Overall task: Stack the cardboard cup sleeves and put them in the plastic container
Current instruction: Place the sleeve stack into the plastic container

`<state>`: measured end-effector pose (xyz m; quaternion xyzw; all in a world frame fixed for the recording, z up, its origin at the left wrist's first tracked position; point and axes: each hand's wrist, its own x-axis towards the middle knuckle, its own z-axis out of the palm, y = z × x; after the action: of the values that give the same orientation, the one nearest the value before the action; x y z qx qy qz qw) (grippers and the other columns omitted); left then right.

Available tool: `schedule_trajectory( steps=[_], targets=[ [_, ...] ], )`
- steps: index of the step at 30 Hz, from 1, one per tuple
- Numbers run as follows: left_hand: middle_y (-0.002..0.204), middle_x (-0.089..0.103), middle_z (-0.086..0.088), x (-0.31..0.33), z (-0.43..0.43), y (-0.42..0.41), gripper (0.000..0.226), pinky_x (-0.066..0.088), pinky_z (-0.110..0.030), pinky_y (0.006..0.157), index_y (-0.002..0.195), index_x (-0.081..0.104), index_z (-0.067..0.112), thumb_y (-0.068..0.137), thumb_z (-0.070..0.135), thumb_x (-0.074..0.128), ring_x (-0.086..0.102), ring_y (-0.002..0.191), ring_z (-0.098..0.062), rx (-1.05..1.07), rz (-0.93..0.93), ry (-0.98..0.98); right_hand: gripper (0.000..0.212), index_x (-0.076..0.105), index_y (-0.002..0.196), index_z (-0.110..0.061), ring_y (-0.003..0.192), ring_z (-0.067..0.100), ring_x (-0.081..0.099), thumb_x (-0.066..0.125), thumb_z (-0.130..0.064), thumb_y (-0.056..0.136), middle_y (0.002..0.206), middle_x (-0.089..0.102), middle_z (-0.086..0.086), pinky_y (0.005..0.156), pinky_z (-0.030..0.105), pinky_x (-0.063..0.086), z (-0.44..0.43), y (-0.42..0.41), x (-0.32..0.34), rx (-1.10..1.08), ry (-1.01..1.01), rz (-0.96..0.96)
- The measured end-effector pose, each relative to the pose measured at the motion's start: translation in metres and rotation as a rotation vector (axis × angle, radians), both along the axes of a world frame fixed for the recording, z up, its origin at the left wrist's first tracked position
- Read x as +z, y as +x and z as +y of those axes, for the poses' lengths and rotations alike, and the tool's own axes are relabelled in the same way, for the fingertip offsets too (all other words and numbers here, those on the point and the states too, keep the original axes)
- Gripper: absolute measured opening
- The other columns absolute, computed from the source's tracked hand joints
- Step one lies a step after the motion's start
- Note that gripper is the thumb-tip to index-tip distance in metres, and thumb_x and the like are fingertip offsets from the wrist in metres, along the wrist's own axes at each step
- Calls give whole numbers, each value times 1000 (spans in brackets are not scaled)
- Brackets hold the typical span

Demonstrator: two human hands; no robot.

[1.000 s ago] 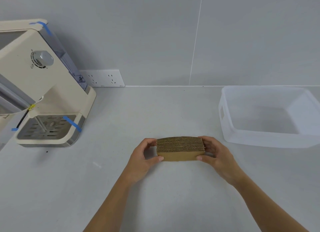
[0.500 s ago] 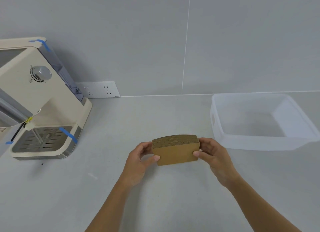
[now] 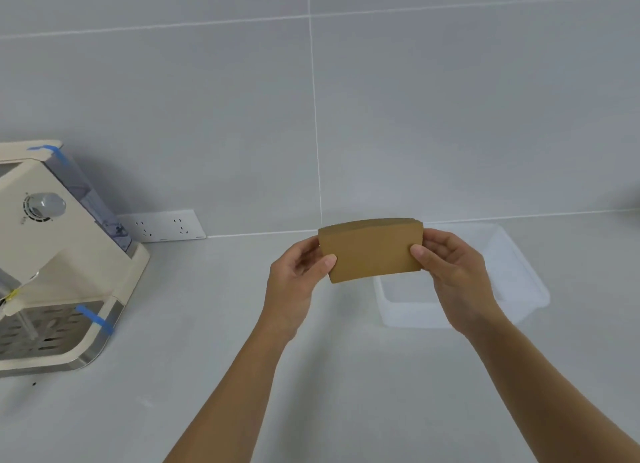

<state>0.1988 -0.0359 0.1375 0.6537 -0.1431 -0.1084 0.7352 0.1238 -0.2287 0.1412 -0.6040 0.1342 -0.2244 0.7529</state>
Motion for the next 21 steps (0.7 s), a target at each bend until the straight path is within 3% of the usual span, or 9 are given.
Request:
schedule_trajectory(
  steps=[10, 14, 21],
  targets=[
    [97, 68, 3, 20, -97, -2, 25, 49, -9, 74, 106, 64, 21, 85, 8, 63, 64, 84, 0, -9, -6, 12, 19, 63, 98, -9, 80, 13, 68, 63, -3, 80, 93, 70, 9, 80, 25, 51, -88, -8, 21, -70, 8, 24],
    [102, 68, 0, 13, -129, 0, 24, 48, -10, 75, 110, 63, 17, 87, 11, 61, 63, 91, -5, -3, 43, 85, 28, 60, 108, 2, 89, 25, 66, 63, -2, 80, 99, 69, 15, 86, 31, 50, -118, -5, 10, -75, 46, 81],
    [105, 67, -3, -13, -168, 13, 19, 45, -28, 94, 106, 63, 15, 88, 13, 60, 61, 102, -18, -8, 216, 245, 30, 59, 111, 6, 97, 29, 62, 63, -3, 82, 98, 68, 15, 86, 33, 47, -152, 5, -23, -72, 94, 276]
  ],
)
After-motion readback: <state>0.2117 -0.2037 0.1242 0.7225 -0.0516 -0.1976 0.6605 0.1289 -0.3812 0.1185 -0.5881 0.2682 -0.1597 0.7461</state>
